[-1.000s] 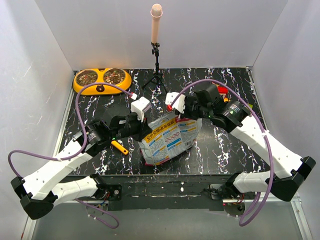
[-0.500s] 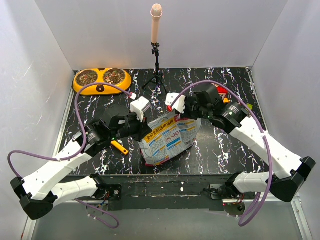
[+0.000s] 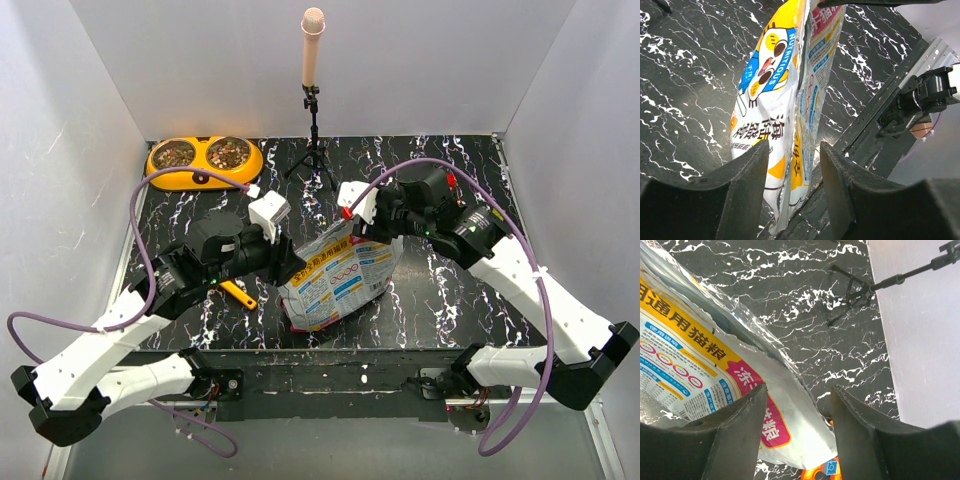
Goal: Serve the pet food
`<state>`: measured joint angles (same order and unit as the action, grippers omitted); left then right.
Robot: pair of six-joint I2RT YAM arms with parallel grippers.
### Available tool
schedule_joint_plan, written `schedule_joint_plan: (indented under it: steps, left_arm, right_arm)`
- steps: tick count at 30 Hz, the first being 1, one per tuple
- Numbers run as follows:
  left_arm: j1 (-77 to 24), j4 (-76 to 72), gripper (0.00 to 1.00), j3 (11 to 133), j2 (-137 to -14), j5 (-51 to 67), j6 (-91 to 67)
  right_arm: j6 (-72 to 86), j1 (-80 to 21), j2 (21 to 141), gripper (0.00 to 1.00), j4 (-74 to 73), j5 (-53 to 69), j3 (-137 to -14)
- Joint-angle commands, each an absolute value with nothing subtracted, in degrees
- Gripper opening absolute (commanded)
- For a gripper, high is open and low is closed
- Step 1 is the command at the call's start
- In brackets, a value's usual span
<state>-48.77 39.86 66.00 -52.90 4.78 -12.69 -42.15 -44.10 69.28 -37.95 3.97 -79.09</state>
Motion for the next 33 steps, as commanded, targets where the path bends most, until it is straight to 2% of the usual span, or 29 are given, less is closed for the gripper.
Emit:
schedule_joint_plan:
  steps: [1,5,6,7,8,11,13,17,20,21,23,25,29,31,33]
  left_arm:
    - [-48.9,38.6,0.46,68.4,-53.6,8.4,-12.7]
    - [-48.9,38.1,0.49,68.8,-56.0,10.1,-12.0]
    - [-49.0,38.1,0.43,69.2,-56.7,10.5,-11.7]
    - [-48.9,38.0,0.24,69.3,-57.7,10.5,-11.4]
    - [-48.9,38.1,0.14,69.9,-58.4,10.2,-11.3]
    - [-48.9,37.5,0.03,70.2,-59.0,9.8,-11.3]
    - [-48.9,36.9,0.00,70.0,-58.2,9.7,-11.2]
    - [-48.9,35.7,0.00,69.1,-56.4,10.5,-10.9]
    - [-48.9,34.8,0.00,67.9,-55.1,11.1,-11.6]
    - [-48.9,34.5,0.00,67.2,-54.7,11.1,-11.9]
    - [-48.9,34.4,0.00,66.6,-54.0,11.0,-12.2]
    - [-48.9,34.7,0.00,65.9,-53.5,10.5,-12.5]
    - [-48.9,36.1,0.30,64.4,-53.0,8.2,-11.8]
    - [-48.9,36.1,0.34,63.7,-52.9,7.8,-12.0]
    - [-48.9,35.8,0.33,63.3,-53.3,8.5,-11.8]
  right_arm:
    - [-41.6,-45.1,69.2,0.64,-38.2,6.6,-83.3]
    - [-42.4,-47.7,69.6,0.69,-38.5,8.9,-83.2]
    - [-42.6,-48.5,70.0,0.69,-38.1,9.6,-82.9]
    - [-43.0,-49.6,70.5,0.69,-38.0,9.9,-82.8]
    - [-43.4,-51.4,71.1,0.69,-37.4,9.7,-82.7]
    - [-45.0,-54.5,72.5,0.69,-33.2,7.8,-80.7]
    - [-46.1,-56.1,72.7,0.69,-28.2,6.1,-78.3]
    - [-48.9,-57.9,72.2,0.67,-20.8,3.2,-73.5]
    - [-52.1,-58.6,72.3,0.57,-17.9,0.4,-71.5]
    - [-53.3,-58.8,72.0,0.49,-16.0,-2.3,-70.4]
    - [-55.1,-59.2,71.5,0.02,-13.6,-5.3,-69.3]
    - [-57.5,-59.9,71.3,0.01,-14.2,-7.9,-69.8]
    - [-55.4,-59.9,74.2,0.01,-34.9,-3.8,-82.4]
    - [-54.6,-59.8,74.1,0.01,-39.1,-0.4,-85.0]
    - [-53.1,-59.7,75.1,0.01,-42.6,2.2,-87.1]
